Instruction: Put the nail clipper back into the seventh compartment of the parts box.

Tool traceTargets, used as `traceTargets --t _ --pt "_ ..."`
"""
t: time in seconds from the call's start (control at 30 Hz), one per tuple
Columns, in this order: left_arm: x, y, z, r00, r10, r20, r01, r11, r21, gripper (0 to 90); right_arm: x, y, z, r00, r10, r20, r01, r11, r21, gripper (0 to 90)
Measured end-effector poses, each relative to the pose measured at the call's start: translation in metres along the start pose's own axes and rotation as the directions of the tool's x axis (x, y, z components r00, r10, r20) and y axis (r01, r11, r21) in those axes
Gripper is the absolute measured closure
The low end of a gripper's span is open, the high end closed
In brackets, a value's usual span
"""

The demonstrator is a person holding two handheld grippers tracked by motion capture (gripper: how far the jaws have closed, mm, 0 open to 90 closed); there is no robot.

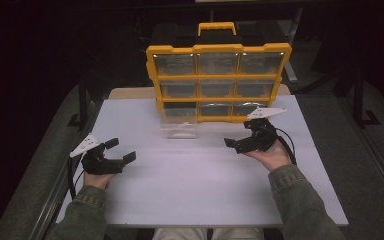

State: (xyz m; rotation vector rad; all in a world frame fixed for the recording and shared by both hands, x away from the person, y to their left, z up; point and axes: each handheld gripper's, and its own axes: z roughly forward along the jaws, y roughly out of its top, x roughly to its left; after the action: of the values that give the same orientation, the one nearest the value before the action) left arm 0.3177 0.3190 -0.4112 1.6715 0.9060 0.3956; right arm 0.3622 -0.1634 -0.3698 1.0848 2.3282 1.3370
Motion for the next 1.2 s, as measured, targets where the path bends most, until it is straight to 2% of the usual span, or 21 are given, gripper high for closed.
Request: traceTargets --t 0.43,0.8,1.2 --pt "0.0 0.0 -0.001 1.0 -0.003 0.003 0.003 1.0 0.001 0.0 -0.003 -0.024 -0.008 0.9997 0.023 0.0 -0.023 1.0 -0.017 0.0" --pt "0.0 -0.001 -0.001 1.0 -0.001 0.005 0.0 1.0 0.005 0.0 -0.005 -0.04 -0.017 0.9987 0.04 0.031 -0.038 0.999 -0.037 0.0" --pt "0.0 -0.001 -0.001 1.0 -0.006 0.008 0.006 1.0 0.004 0.0 -0.007 -0.063 -0.04 0.9963 0.04 0.076 -0.031 0.992 -0.12 0.0"
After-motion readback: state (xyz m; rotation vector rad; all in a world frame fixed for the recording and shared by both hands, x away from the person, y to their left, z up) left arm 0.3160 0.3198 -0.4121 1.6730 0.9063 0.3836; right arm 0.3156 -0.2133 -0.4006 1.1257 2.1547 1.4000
